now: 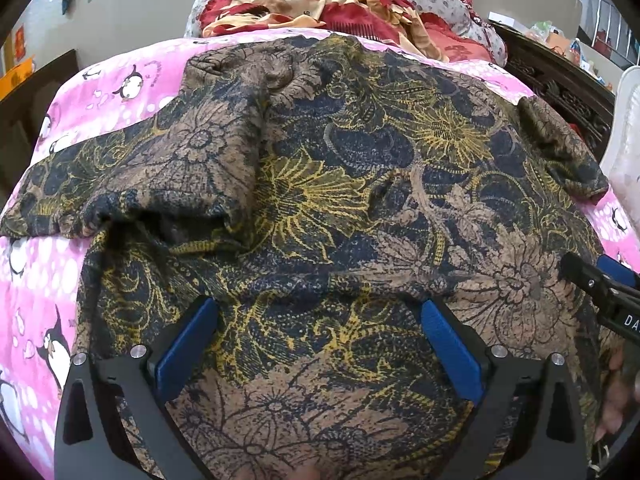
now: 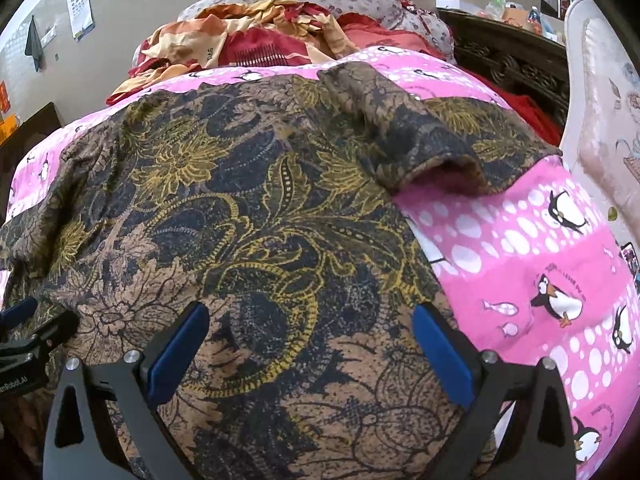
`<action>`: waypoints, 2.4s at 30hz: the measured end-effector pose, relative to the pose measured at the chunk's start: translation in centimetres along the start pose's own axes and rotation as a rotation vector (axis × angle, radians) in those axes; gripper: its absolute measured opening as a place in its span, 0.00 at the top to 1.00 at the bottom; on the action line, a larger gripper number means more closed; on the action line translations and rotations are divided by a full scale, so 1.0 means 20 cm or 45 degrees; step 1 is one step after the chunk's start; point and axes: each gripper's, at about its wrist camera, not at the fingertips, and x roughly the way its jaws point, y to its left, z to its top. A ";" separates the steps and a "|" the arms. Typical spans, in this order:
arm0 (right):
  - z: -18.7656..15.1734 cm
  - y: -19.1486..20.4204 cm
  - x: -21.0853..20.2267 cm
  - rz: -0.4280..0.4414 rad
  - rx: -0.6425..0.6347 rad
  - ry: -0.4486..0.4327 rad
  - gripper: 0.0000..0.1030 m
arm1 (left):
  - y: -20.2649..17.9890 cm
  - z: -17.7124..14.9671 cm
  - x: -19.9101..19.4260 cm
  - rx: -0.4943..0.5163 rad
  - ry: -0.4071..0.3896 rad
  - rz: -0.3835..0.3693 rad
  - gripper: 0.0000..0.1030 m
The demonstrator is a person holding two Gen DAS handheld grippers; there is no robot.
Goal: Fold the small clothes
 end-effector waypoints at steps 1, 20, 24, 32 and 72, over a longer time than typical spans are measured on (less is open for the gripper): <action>0.00 0.00 0.00 0.001 -0.001 0.001 0.00 | -0.01 0.00 0.00 0.005 0.004 0.008 0.16; 0.00 0.00 0.00 0.001 0.002 -0.001 0.00 | 0.00 0.00 0.01 0.009 0.010 0.005 0.15; 0.00 0.00 0.00 0.002 0.002 -0.001 0.00 | 0.00 0.00 0.01 0.003 0.010 -0.003 0.16; 0.00 0.00 0.01 -0.003 -0.001 -0.002 0.00 | 0.01 0.00 0.01 0.001 0.016 -0.008 0.15; -0.01 0.02 0.02 -0.035 -0.020 0.007 0.00 | 0.00 0.02 0.02 0.005 0.017 -0.010 0.15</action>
